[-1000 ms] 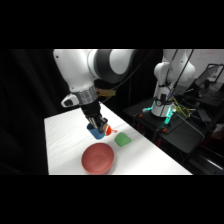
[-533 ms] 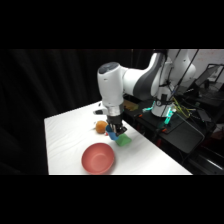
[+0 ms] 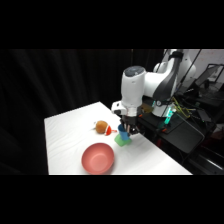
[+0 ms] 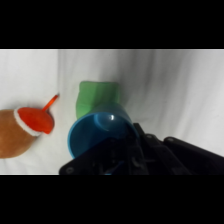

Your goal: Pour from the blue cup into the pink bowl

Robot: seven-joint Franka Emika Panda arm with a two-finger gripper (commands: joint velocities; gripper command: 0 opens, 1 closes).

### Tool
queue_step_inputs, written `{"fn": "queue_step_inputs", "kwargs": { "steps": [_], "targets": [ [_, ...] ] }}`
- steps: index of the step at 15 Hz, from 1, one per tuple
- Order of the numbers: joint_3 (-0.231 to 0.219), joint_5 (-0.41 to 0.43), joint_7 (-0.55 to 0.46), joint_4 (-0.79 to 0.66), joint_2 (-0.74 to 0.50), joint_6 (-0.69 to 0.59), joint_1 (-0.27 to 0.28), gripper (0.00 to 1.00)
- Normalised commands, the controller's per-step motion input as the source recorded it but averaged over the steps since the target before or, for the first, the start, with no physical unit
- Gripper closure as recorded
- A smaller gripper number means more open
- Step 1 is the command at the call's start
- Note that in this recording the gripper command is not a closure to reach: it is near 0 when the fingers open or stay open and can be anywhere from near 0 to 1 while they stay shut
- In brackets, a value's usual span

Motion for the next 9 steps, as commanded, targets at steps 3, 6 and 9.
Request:
{"fn": "queue_step_inputs", "kwargs": {
  "steps": [3, 6, 9],
  "targets": [
    [0.104, -0.086, 0.24, 0.19, 0.11, 0.13, 0.165, 0.18],
    [0.033, -0.135, 0.15, 0.25, 0.32, 0.21, 0.116, 0.18],
    [-0.073, -0.132, 0.03, 0.25, 0.36, 0.25, 0.045, 0.18]
  ]
}}
